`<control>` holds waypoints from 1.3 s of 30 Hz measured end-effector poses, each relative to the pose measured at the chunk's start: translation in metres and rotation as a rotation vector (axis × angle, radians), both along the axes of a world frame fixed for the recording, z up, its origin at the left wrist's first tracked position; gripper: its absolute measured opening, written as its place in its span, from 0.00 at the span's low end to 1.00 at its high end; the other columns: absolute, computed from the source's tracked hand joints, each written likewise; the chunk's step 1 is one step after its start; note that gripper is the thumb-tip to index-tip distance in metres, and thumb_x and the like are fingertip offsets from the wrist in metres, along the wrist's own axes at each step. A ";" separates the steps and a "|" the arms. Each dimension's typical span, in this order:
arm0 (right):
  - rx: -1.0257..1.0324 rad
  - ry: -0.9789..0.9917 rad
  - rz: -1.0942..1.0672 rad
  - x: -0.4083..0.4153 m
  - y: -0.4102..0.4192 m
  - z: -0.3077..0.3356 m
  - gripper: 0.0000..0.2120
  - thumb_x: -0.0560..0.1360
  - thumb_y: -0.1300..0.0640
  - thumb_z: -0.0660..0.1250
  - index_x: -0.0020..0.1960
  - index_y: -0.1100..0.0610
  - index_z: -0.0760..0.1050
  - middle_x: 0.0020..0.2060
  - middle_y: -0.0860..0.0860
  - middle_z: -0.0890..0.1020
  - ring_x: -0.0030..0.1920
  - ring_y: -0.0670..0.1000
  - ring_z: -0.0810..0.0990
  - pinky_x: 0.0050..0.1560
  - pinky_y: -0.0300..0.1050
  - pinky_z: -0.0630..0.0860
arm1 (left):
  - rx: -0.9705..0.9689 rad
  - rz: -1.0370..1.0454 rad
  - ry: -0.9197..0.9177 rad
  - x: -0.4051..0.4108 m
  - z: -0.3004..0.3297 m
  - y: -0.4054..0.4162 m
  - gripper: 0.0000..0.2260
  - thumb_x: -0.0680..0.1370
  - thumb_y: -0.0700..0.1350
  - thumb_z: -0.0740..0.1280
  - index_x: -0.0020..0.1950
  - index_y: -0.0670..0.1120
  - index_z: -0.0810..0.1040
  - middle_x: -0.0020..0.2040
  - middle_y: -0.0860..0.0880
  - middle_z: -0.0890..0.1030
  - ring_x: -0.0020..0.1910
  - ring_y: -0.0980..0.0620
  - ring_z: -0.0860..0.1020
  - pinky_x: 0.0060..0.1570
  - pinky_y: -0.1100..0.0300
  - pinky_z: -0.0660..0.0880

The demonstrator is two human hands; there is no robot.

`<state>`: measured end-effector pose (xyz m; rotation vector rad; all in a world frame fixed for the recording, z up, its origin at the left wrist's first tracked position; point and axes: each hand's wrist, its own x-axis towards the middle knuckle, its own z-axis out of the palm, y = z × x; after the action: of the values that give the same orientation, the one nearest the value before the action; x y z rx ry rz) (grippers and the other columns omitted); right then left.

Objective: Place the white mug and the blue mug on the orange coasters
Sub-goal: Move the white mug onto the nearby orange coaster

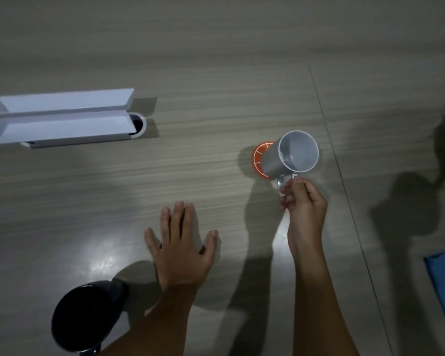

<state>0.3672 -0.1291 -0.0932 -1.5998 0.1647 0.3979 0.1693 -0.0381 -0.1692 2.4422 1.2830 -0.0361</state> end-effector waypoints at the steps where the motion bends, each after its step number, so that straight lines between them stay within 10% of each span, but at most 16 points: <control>1: -0.005 -0.006 -0.001 0.004 0.001 -0.001 0.18 0.80 0.60 0.63 0.34 0.50 0.82 0.32 0.47 0.81 0.34 0.49 0.72 0.36 0.43 0.69 | 0.004 0.004 0.000 0.000 -0.001 0.000 0.35 0.77 0.66 0.58 0.81 0.53 0.55 0.82 0.52 0.57 0.82 0.48 0.50 0.75 0.33 0.49; 39: -0.143 -0.031 -0.011 0.019 0.006 -0.027 0.11 0.77 0.52 0.69 0.37 0.51 0.81 0.34 0.50 0.81 0.30 0.45 0.73 0.34 0.44 0.69 | 0.020 0.004 -0.006 -0.001 -0.005 0.000 0.35 0.77 0.66 0.57 0.80 0.52 0.58 0.81 0.50 0.60 0.81 0.47 0.52 0.75 0.32 0.50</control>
<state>0.3861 -0.1233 -0.1198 -1.7439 0.1815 0.3590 0.1682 -0.0385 -0.1746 2.4544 1.2921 -0.0142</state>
